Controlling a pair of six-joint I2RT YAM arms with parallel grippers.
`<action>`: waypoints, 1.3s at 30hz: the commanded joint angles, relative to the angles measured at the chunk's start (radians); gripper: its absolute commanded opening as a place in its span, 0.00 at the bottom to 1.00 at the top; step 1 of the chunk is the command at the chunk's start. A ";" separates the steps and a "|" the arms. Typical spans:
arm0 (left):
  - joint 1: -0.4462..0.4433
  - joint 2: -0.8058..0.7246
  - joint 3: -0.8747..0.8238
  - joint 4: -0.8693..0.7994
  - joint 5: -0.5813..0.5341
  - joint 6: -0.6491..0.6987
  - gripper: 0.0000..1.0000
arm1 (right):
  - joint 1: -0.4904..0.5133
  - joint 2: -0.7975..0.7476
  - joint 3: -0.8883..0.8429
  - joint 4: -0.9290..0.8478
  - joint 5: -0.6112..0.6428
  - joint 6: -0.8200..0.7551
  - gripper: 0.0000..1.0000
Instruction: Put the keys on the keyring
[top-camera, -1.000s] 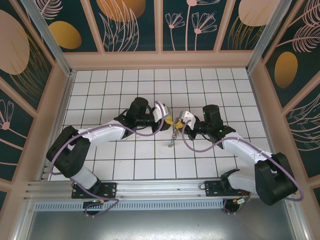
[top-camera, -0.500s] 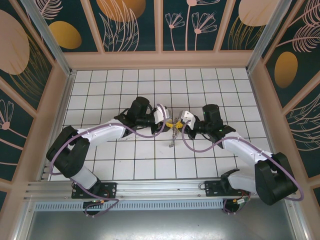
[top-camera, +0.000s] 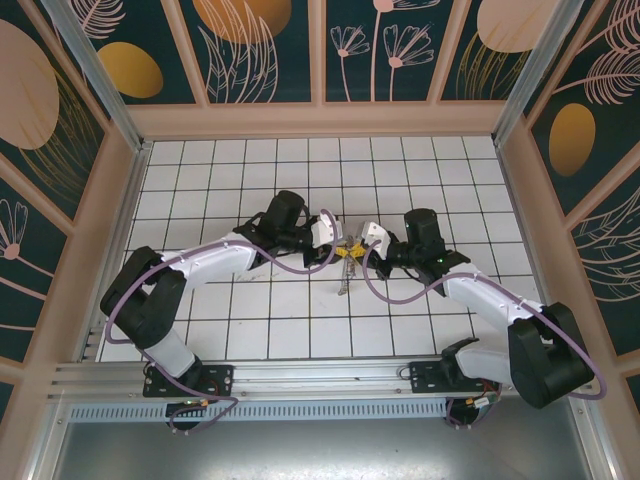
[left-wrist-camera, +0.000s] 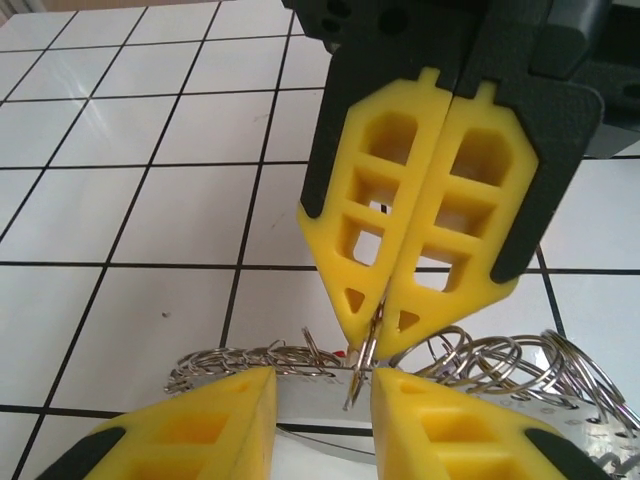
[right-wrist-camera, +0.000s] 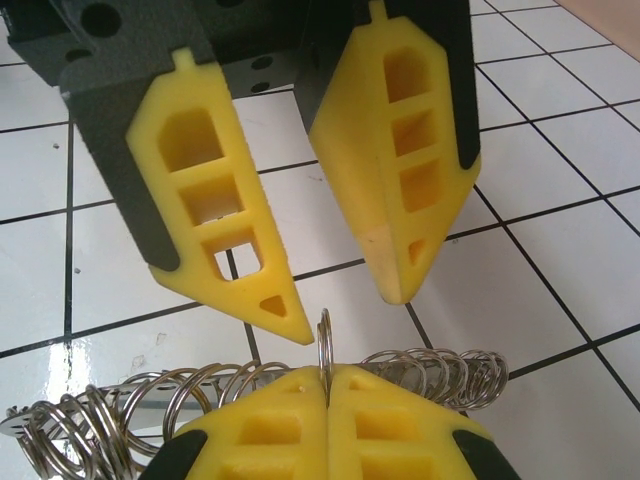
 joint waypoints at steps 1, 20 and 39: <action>-0.003 0.020 0.033 -0.004 0.011 0.017 0.29 | 0.007 0.007 0.038 0.034 -0.044 -0.020 0.00; -0.003 0.019 0.022 0.045 0.074 -0.017 0.00 | 0.003 -0.004 0.006 0.076 -0.039 0.005 0.09; 0.004 -0.040 -0.194 0.578 0.224 -0.352 0.00 | -0.051 -0.009 -0.060 0.170 -0.123 0.082 0.16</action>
